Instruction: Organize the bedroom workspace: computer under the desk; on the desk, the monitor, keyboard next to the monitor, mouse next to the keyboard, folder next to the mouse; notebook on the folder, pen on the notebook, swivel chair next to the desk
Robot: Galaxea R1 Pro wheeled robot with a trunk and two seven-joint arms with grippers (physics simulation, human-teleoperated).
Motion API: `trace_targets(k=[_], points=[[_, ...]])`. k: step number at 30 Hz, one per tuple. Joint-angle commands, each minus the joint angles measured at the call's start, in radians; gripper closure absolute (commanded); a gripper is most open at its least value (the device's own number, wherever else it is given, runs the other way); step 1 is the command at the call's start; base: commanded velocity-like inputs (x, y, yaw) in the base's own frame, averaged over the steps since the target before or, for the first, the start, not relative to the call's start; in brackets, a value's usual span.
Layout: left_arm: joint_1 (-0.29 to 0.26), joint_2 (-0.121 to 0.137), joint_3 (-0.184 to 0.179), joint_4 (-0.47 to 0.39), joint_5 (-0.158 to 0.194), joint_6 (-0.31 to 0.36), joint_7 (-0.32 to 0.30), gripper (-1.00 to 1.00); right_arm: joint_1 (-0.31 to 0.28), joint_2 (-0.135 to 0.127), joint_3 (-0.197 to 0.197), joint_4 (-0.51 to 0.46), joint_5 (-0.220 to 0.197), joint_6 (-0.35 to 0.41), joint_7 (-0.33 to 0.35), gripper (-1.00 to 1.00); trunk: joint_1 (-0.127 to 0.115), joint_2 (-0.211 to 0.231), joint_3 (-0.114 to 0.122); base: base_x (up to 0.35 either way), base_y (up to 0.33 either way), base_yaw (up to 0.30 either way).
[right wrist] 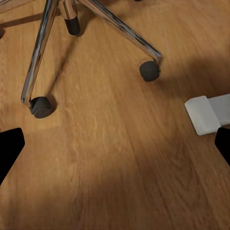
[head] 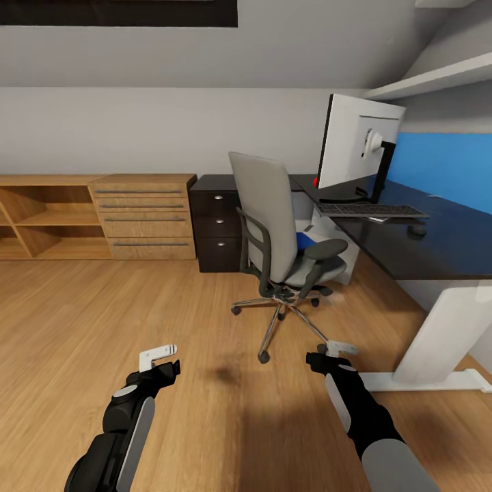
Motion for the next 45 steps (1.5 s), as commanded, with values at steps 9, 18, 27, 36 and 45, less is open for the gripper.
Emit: trace_targets(k=[9,18,27,36,45], points=[[-0.001,0.0,0.001,0.001,0.015,0.006,0.007,-1.0,0.0,0.0,-0.002,0.005,-0.009,-0.146,-0.005,-1.0,0.0,0.0,-0.001,0.0,0.0,0.0],[-0.001,0.001,0.002,0.003,0.016,0.005,0.006,-1.0,0.0,-0.004,-0.001,0.025,-0.007,-0.167,-0.004,-1.0,0.0,0.0,0.004,0.0,0.0,-0.215],[-0.001,0.001,0.002,0.002,0.015,0.004,0.006,-1.0,0.0,-0.003,-0.001,0.03,-0.006,-0.213,-0.004,-1.0,0.0,0.0,0.004,0.0,0.0,-0.247],[-0.001,0.004,0.002,0.002,0.015,0.005,0.005,-1.0,0.0,-0.003,0.0,0.046,-0.006,-0.217,-0.003,-1.0,0.0,0.0,0.004,0.0,0.0,-0.034],[-0.001,0.007,0.005,-0.003,0.015,0.005,0.003,-1.0,0.0,-0.005,0.008,0.077,0.019,-0.327,-0.004,-1.0,0.0,0.0,0.004,0.011,0.0,-0.001]])
